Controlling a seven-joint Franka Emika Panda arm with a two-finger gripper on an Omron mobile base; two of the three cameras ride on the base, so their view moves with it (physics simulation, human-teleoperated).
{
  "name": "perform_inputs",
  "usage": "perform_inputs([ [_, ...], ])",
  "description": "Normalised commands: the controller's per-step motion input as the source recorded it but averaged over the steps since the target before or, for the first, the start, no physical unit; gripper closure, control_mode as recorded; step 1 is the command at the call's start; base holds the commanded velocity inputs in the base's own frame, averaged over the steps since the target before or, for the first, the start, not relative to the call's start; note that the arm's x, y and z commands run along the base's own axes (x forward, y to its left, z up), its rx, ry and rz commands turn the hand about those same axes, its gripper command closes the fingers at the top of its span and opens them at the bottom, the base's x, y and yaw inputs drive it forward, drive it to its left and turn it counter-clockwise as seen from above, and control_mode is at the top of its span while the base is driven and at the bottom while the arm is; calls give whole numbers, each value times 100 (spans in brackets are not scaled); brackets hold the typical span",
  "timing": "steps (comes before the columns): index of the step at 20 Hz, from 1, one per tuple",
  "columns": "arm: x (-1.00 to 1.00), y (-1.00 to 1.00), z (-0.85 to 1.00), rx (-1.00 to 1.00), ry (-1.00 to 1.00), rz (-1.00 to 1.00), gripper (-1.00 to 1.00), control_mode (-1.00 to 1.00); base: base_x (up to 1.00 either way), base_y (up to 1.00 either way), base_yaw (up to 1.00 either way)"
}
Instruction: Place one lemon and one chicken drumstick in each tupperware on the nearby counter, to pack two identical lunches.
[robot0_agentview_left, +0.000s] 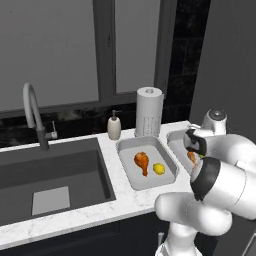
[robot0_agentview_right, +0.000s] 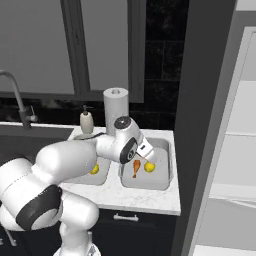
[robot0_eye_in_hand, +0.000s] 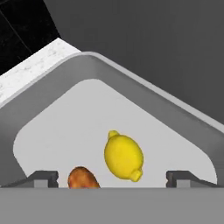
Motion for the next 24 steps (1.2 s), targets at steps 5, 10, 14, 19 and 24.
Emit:
perform_inputs([
  [5,-59,95,61,-25,-21,13,-100,-100,0,0,0],
  [10,-55,86,89,-28,-26,14,-100,-100,0,0,0],
  [14,-53,73,100,-18,-26,20,-100,-100,0,0,0],
  [19,-56,64,98,-8,-27,19,-100,-100,0,0,0],
  [24,-49,27,23,2,-19,11,-100,-100,0,0,0],
])
